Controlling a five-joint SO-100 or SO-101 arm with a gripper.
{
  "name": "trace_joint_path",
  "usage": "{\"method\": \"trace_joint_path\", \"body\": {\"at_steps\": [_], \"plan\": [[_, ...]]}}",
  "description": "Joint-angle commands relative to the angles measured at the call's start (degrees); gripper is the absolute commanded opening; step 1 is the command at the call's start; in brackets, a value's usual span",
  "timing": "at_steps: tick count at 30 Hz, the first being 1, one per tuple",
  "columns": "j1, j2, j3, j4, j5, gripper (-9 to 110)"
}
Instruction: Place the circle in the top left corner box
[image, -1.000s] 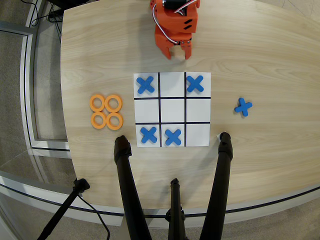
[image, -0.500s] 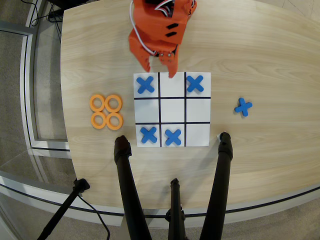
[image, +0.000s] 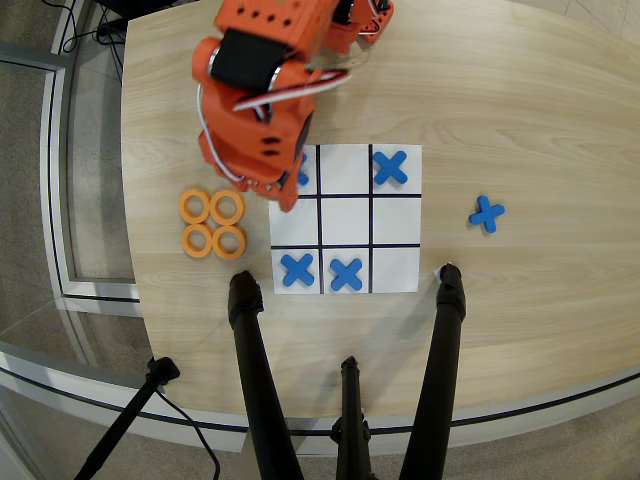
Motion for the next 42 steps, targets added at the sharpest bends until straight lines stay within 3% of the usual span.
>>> {"method": "trace_joint_path", "body": {"at_steps": [1, 18, 42], "plan": [[2.29, -4.04, -0.53, -5.27, -0.79, 20], [6.42, -23.03, -5.01, -16.35, -1.93, 20], [5.80, -35.24, -12.04, -20.57, -1.93, 20]]}}
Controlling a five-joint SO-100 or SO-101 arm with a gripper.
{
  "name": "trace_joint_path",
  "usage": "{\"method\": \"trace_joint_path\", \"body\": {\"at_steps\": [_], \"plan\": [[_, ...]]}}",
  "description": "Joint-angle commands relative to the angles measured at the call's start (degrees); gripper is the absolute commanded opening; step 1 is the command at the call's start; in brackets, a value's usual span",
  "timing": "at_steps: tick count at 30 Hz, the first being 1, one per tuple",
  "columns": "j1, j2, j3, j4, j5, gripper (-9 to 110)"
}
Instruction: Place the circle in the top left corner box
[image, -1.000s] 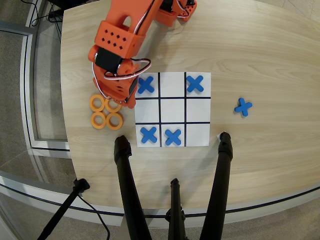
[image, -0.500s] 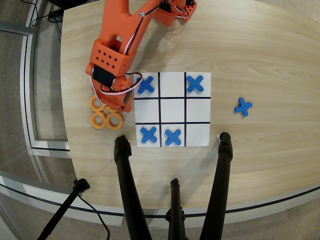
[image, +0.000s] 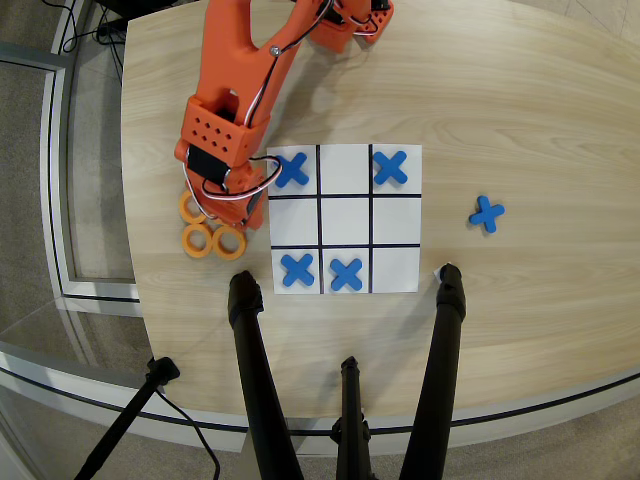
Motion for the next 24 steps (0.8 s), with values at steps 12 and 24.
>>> {"method": "trace_joint_path", "body": {"at_steps": [12, 24], "plan": [[0.88, -1.49, -1.67, -0.09, -0.53, 20], [4.92, -0.62, 0.18, 5.45, -2.81, 20]]}}
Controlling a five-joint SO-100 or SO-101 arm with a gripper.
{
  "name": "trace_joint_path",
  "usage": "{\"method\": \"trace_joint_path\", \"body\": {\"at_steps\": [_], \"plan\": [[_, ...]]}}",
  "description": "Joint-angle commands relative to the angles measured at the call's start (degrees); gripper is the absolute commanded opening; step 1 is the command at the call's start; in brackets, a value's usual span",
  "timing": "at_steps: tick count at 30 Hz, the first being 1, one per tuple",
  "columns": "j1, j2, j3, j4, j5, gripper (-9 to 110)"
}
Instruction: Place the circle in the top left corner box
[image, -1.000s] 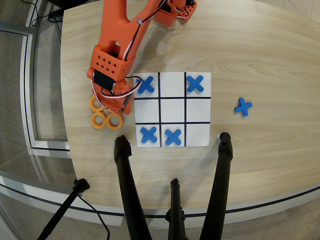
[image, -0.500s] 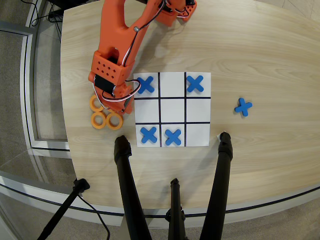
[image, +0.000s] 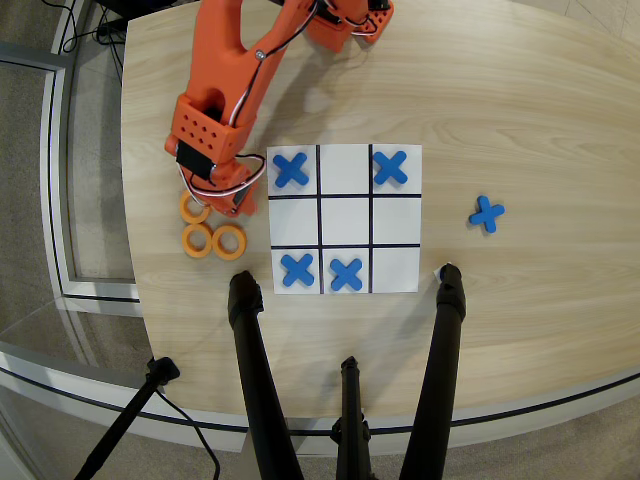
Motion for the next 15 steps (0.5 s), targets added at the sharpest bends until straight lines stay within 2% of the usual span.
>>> {"method": "trace_joint_path", "body": {"at_steps": [1, 8, 15], "plan": [[1.41, 1.58, 0.79, 2.99, -1.32, 20], [5.71, 5.98, 6.15, 12.57, -6.33, 20], [12.92, 6.50, 8.79, 13.97, -10.55, 20]]}}
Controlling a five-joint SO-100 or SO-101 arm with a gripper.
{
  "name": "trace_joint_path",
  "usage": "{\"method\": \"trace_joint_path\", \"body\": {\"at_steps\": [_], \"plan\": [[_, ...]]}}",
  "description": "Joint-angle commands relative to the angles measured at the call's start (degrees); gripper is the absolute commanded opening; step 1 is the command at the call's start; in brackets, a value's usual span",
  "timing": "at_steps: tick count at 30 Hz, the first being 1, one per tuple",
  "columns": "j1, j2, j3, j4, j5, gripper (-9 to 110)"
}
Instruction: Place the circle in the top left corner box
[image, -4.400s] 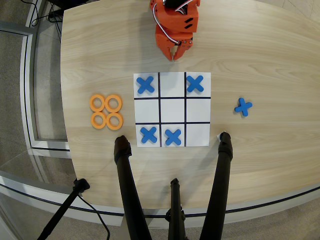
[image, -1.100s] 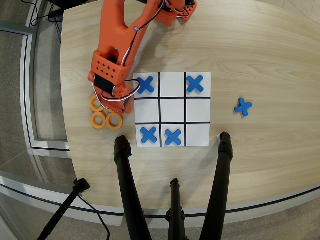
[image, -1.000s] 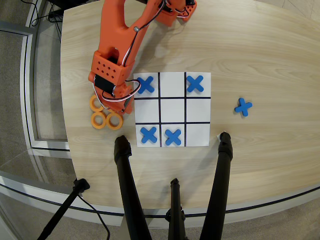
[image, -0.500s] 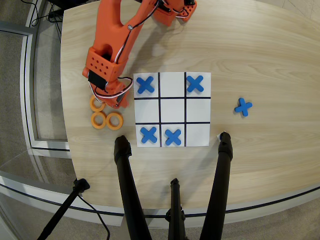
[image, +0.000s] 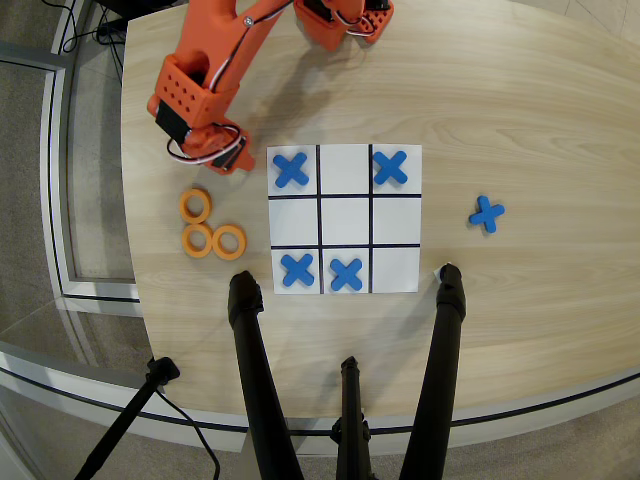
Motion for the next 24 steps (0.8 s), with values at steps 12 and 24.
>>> {"method": "trace_joint_path", "body": {"at_steps": [12, 24], "plan": [[5.89, -0.09, 1.93, 2.11, -2.90, 6], [2.29, 5.98, -0.70, 4.92, -0.97, 0]]}}
